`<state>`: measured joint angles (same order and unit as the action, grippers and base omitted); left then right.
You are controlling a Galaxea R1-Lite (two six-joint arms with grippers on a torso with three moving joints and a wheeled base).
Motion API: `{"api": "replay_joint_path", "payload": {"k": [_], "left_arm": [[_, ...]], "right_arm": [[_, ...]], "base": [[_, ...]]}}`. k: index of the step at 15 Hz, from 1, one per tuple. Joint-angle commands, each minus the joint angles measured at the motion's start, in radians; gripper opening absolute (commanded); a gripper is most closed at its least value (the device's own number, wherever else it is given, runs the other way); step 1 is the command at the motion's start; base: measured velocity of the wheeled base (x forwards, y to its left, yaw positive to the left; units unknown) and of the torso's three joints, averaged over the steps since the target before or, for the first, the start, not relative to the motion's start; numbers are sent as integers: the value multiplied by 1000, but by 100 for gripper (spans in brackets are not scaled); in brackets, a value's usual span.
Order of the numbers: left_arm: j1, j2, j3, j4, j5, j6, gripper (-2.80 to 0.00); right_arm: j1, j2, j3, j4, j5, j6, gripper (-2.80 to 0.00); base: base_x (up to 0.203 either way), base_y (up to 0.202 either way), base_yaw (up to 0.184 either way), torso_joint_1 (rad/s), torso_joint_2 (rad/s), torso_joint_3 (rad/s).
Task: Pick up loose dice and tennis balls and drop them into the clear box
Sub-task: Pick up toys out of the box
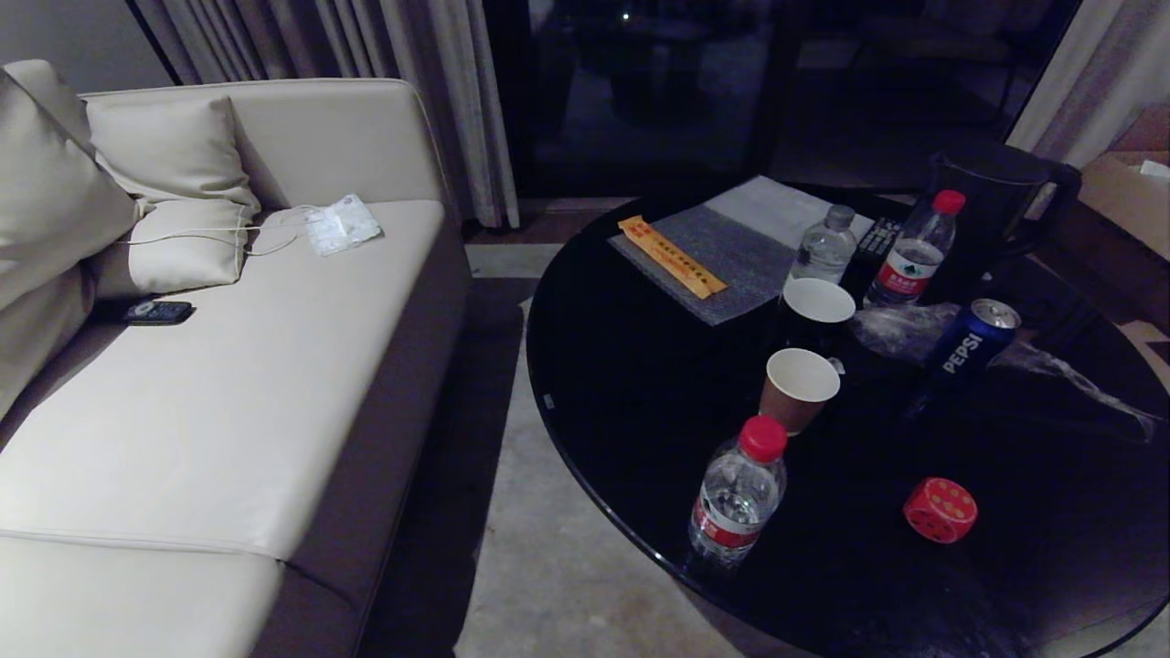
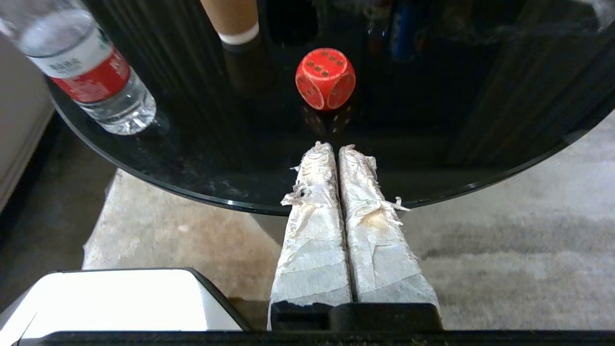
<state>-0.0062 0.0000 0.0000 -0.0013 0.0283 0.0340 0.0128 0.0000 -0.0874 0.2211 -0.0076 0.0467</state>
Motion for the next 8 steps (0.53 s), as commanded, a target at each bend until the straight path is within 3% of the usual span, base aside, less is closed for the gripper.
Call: {"api": "replay_joint_path", "payload": {"k": [1,5,8], "left_arm": [[0,2,2,0,1,1,-280],[0,2,2,0,1,1,-280],[0,2,2,1,2,-7,-280]], "right_arm": [[0,2,0,1,0,1,-280],[0,2,0,1,0,1,-280],[1,2,0,2,1,-1,-280]], "base": [[0,0,0,-2,5,-193],[0,0,0,2,2,-185],[0,0,0,2,4,-53]]}}
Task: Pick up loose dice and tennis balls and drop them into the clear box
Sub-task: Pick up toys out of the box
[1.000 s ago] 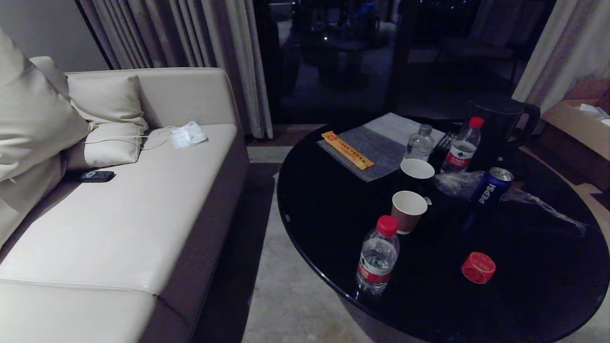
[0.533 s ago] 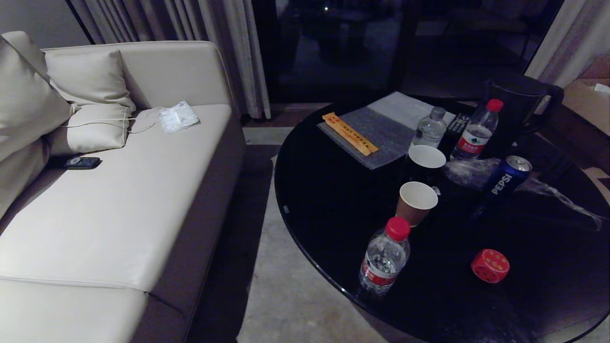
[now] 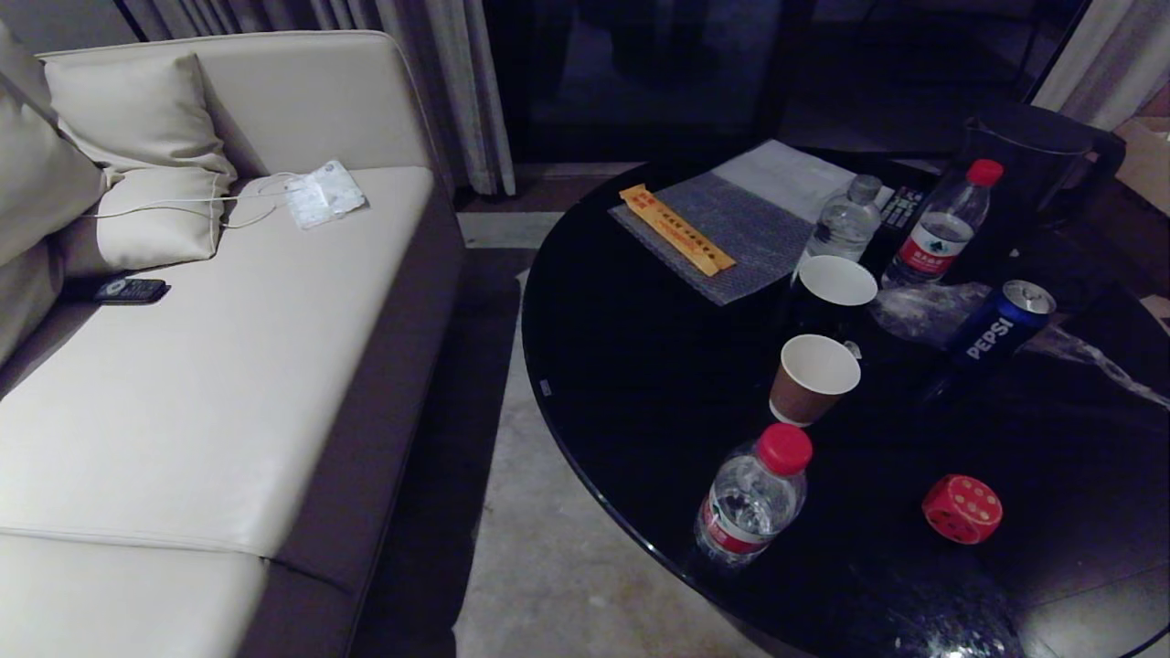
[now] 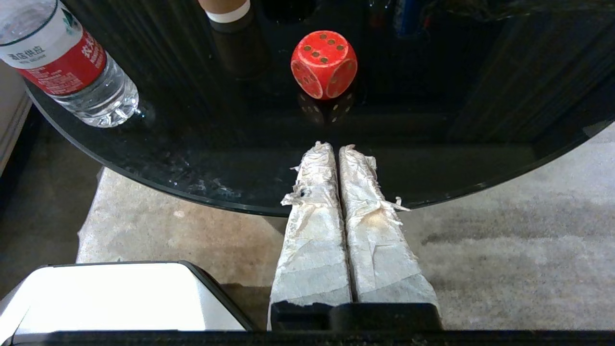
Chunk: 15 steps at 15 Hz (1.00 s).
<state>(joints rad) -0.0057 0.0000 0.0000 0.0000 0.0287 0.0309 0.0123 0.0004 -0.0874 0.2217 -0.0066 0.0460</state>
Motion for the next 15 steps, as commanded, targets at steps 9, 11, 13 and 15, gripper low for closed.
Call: {"api": "replay_joint_path", "payload": {"k": [9,11,13,15], "left_arm": [[0,2,2,0,7,-19,-280],[0,2,2,0,7,-20,-280],[0,2,2,0,7,-19,-280],[0,2,2,0,7,-20,-280]], "right_arm": [[-3,467,-297,22,12,4,-280],[-1,652,-357,-2,56,4,-280],[9,811,-388,-59,112,5,-280],[35,961,-406,-98,158,29,-280]], "base": [[0,0,0,0,0,0],[0,0,0,0,0,0],[0,0,0,0,0,0],[0,0,0,0,0,0]]}}
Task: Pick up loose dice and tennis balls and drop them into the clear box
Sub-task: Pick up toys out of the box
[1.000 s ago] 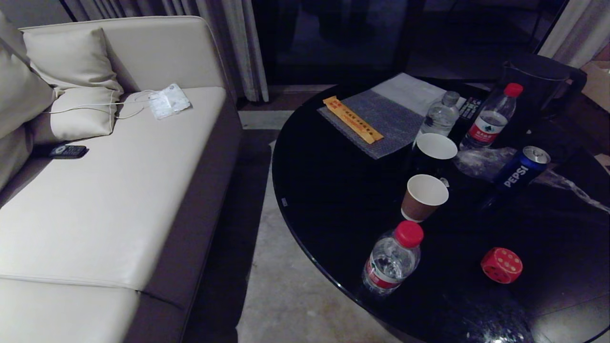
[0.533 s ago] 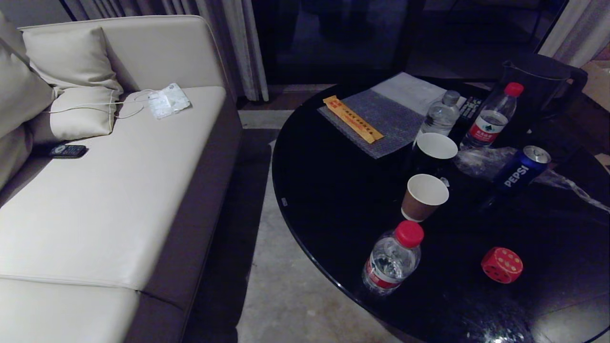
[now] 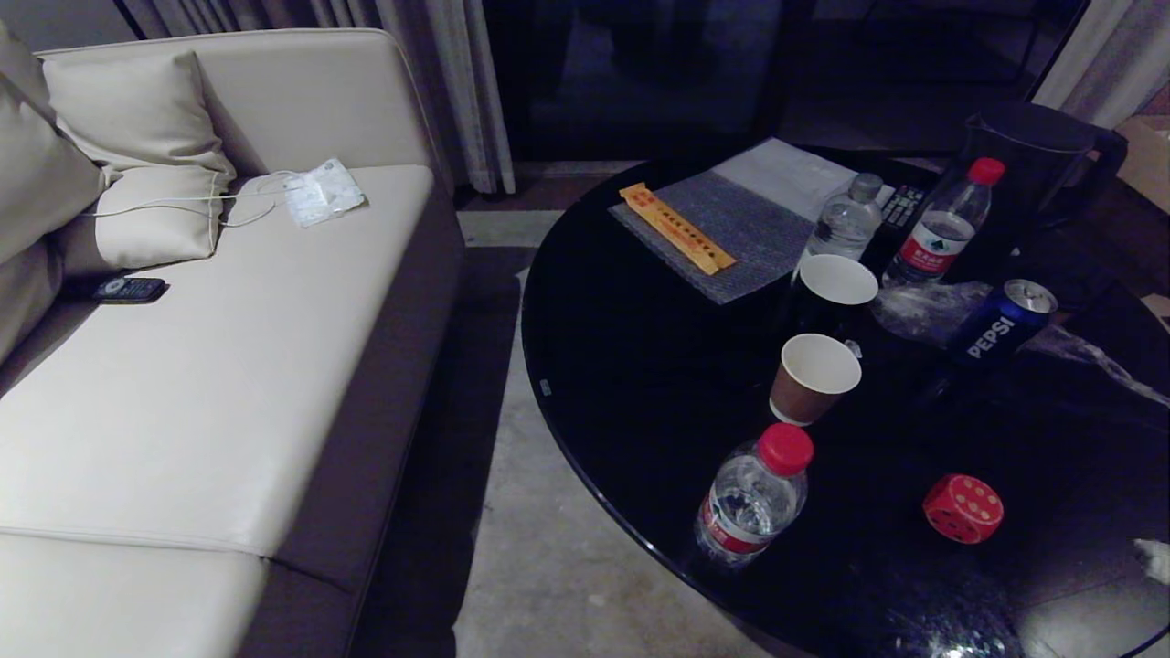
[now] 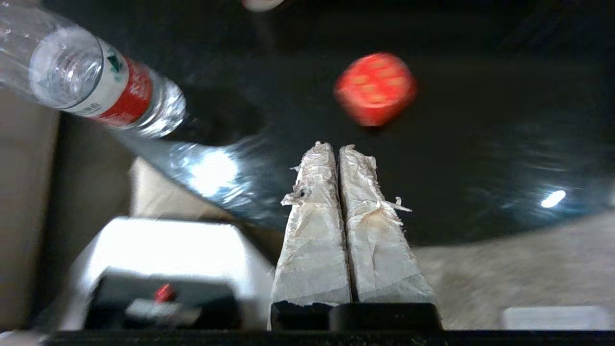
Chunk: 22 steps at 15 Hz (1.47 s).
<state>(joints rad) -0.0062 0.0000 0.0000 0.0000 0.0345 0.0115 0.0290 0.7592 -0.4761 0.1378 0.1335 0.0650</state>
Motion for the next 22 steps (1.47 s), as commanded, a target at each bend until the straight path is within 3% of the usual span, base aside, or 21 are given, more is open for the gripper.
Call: {"api": "replay_joint_path", "payload": {"k": [1,6,7,11,17,22], "left_arm": [[0,2,2,0,1,1,-280],[0,2,2,0,1,1,-280],[0,2,2,0,1,1,-280],[0,2,2,0,1,-1,-280],[0,2,2,0,1,0,-280],[0,2,2,0,1,1,-280]], "right_arm": [[35,262,-30,-29,30,18,-280],[63,460,-119,-26,37,-13,-280],[61,484,-134,-4,11,-60,0],[47,589,-188,0,-138,-130,0],[25,708,-273,-22,-147,-184,0],[-14,774,-312,-18,-146,-315,0]], "base": [[0,0,0,0,0,0],[0,0,0,0,0,0],[0,0,0,0,0,0],[0,0,0,0,0,0],[0,0,0,0,0,0],[0,0,0,0,0,0]]}}
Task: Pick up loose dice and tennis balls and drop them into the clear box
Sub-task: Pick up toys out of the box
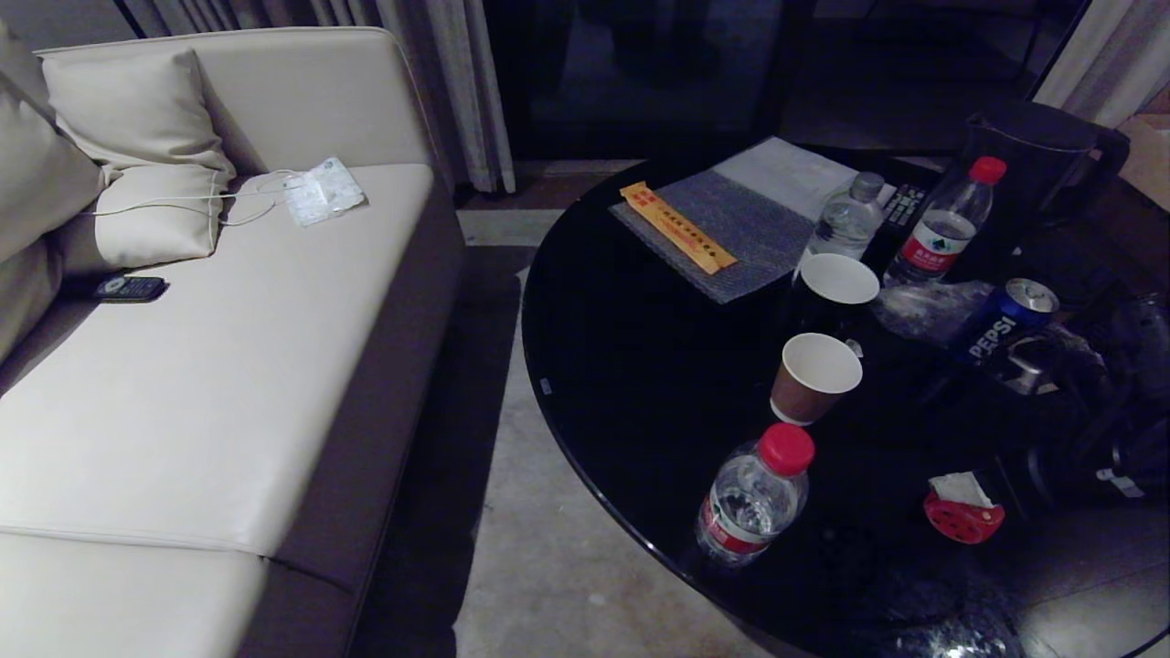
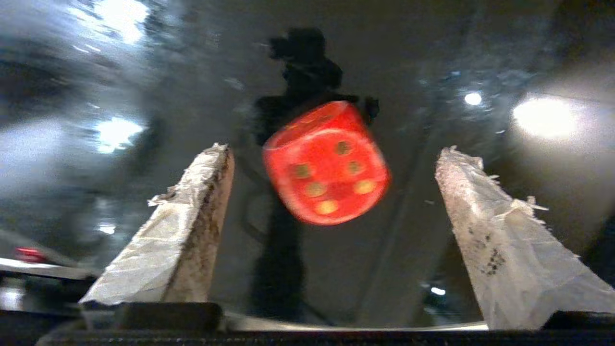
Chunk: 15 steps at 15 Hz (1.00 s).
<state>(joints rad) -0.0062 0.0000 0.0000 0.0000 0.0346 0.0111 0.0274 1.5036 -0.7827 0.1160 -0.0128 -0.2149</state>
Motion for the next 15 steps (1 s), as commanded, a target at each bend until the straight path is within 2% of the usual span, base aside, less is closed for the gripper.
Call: {"api": "replay_joint_path", "payload": {"k": [1,15], "left_arm": [[0,2,2,0,1,0,-280],[0,2,2,0,1,1,-280]], "right_arm": [[-22,37,-6,5,-1,-55,0],[-72,135,-15,11,8,-89,0]], "base": [[0,0,0,0,0,0],[0,0,0,0,0,0]]}}
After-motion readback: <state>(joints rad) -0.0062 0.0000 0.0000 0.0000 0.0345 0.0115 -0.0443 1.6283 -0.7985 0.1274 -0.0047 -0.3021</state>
